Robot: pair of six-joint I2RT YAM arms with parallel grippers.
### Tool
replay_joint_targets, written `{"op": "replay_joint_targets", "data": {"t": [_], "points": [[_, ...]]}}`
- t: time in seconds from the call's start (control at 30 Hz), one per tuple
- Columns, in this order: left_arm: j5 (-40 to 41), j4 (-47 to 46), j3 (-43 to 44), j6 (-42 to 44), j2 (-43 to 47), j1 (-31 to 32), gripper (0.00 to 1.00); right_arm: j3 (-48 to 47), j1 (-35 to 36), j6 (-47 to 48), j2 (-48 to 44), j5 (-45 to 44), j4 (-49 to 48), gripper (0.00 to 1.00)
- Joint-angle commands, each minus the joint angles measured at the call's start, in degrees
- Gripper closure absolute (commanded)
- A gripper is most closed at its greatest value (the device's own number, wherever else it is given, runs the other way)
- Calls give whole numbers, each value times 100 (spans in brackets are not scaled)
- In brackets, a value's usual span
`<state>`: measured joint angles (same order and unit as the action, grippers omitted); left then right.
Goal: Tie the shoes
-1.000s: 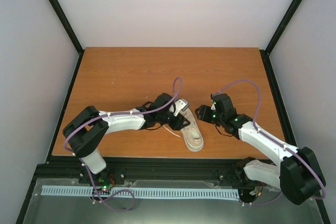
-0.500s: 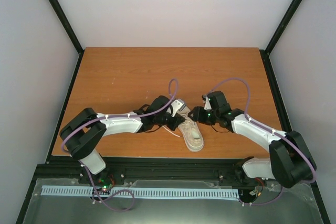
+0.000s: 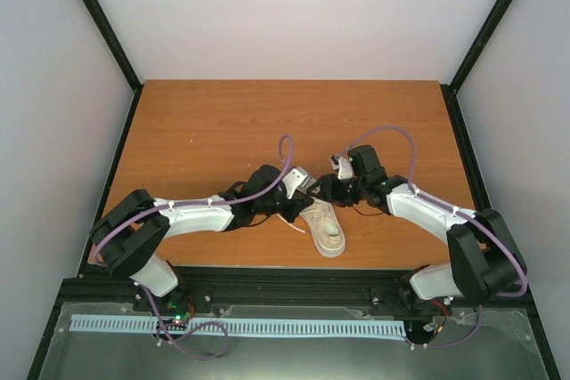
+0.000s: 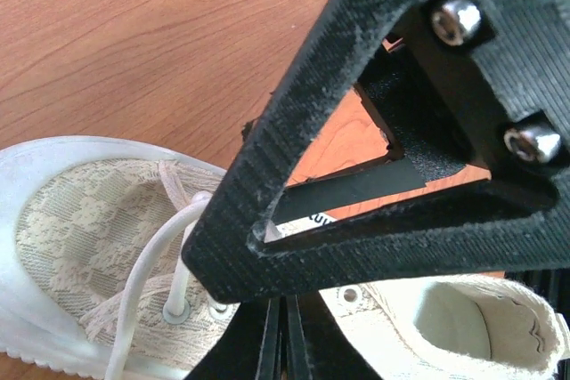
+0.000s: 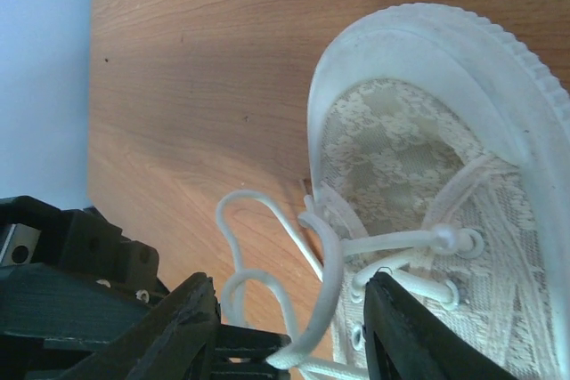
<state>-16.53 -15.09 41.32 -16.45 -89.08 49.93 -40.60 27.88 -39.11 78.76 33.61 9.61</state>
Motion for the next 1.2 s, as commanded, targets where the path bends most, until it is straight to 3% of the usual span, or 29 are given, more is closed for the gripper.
{"op": "replay_joint_targets", "data": {"t": [0.0,0.2,0.4,0.43,0.5,0.53,0.6,0.67,0.77,1.03,1.17], "points": [[-95,-458,-21,72,152,60,98,-252,-11,18,160,379,129,54],[-145,-581,-66,124,169,60,98,-219,-13,-4,319,579,87,69],[-151,-693,-107,121,204,60,93,-151,-11,-131,103,320,32,97],[-144,-673,-113,114,227,60,86,-116,-11,-152,-15,231,-15,97],[35,-506,-143,190,334,59,58,-83,-13,-141,-282,-80,49,97],[202,-410,-179,253,429,56,49,-72,-11,-90,-435,-306,121,97],[442,-222,-322,423,643,-5,35,-67,-11,38,-694,-628,321,97],[444,80,-431,614,761,-150,28,-75,-15,160,-842,-772,501,97],[297,375,-523,839,740,-326,24,-31,-12,204,-834,-742,545,97],[1187,276,-908,891,522,-650,23,35,-11,100,-880,-648,399,97],[1743,-40,-1105,785,375,-695,32,41,-15,113,-969,-668,411,97]]}}
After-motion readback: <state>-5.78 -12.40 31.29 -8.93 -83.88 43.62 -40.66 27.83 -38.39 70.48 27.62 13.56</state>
